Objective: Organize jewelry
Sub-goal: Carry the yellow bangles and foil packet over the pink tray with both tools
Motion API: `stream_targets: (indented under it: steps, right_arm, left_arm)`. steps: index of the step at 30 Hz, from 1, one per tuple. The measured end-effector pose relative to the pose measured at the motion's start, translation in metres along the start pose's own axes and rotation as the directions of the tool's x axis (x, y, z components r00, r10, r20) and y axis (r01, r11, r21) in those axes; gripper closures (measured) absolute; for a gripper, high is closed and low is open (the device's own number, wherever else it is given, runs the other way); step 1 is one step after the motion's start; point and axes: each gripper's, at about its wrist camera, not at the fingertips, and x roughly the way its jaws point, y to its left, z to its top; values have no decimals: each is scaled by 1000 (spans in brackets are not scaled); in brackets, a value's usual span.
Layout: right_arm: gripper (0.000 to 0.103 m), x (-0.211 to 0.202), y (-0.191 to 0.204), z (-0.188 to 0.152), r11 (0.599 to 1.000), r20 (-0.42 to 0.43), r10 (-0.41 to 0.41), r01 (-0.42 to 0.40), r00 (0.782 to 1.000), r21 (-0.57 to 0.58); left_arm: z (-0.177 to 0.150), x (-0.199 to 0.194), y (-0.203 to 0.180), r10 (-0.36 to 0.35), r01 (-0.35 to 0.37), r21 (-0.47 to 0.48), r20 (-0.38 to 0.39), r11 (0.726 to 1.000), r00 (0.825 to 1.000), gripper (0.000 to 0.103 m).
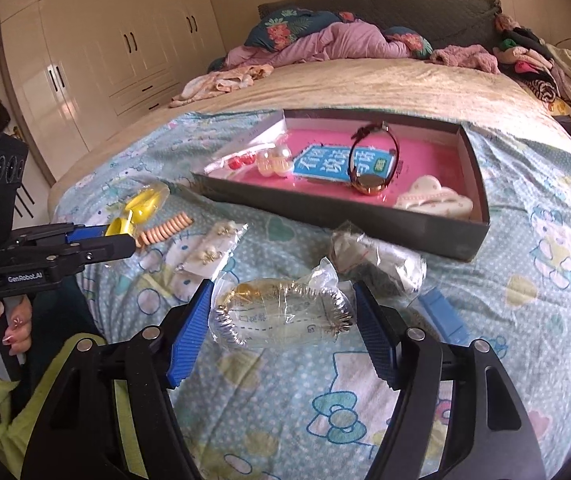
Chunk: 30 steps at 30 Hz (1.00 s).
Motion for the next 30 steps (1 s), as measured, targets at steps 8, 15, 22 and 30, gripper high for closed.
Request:
stream_targets:
  steps: [8,15,22,30]
  right_arm:
    - [35,-22,1,17,1000,56,0,1,998,-19]
    - [35,-33,-3,27,999,97,-18,20,995,-26]
    - [35,-44,-13,39,999,140,-36,39,989,-20]
    - [35,-51,-23,50,998,182,-55,59,982,-13]
  left_arm:
    - [13,-11,-9,-19,18,11,45,1000,999,71]
    - [26,-14,-16,-24,22,24,67,999,997,71]
    - [39,-11,-18,-22,19,31,83,999,996,71]
    - [55,-3,-22,-10,5,48,93,999,996,71]
